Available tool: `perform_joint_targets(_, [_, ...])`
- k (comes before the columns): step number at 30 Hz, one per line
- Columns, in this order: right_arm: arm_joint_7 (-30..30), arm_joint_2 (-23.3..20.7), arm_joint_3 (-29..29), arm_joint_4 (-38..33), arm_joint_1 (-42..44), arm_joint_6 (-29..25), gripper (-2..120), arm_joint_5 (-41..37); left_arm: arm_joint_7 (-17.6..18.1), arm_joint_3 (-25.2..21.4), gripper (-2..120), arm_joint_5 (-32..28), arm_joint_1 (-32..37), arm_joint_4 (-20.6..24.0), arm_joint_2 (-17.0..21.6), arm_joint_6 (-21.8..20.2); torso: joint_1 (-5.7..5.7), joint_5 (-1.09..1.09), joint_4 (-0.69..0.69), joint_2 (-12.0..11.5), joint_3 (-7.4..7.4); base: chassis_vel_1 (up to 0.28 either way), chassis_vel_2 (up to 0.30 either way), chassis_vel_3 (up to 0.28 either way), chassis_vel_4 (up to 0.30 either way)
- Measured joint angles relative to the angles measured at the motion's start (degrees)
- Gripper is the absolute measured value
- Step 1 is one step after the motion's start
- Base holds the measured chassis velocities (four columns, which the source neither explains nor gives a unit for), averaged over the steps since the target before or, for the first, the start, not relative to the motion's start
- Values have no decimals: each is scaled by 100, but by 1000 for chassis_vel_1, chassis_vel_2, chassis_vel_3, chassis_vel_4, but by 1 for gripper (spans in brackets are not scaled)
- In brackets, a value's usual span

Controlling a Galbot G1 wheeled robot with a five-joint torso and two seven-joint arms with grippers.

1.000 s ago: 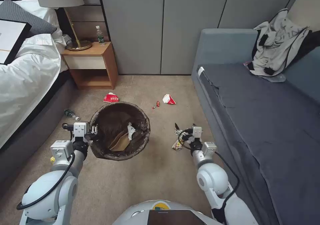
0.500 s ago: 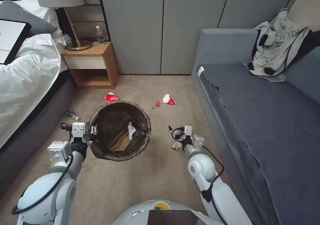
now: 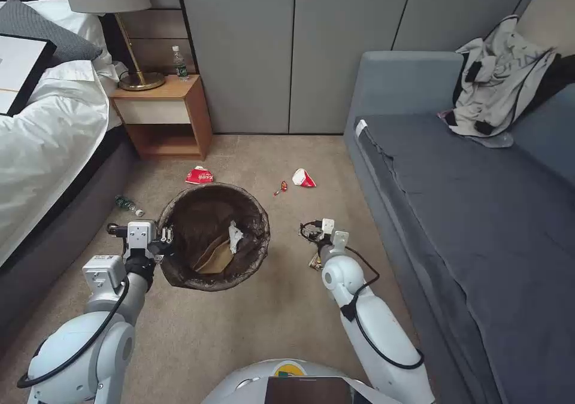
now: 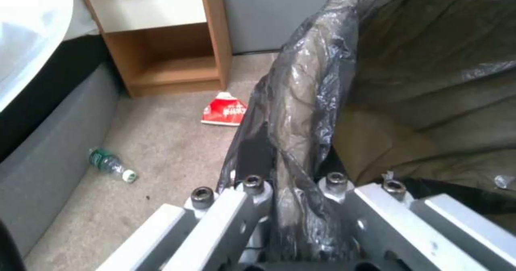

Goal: Pick up the trash bin, then pick up the garbage from the floor and place it into the trash bin.

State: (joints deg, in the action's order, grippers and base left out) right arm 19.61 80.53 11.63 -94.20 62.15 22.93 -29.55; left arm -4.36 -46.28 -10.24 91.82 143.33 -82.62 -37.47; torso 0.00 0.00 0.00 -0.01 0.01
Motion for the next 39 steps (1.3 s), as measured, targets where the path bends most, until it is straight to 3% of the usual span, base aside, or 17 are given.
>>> perform_joint_targets(11, [980,107,-41,527,-128,27,100,-283,-9,37,3,58,47,0,-62,-2,0,0,-1,0,0,0,0,0,0])
perform_joint_targets(23, [1012,292,5,1565,-493,-226,100,-357,-24,22,3,64,47,-3,-45,1,0,0,0,0,-1,0,0,0,0])
perform_joint_targets(39, [1087,348,41,2095,-642,-340,100,-399,-96,42,3,86,74,-9,-53,47,0,0,-1,0,-1,0,0,0,0])
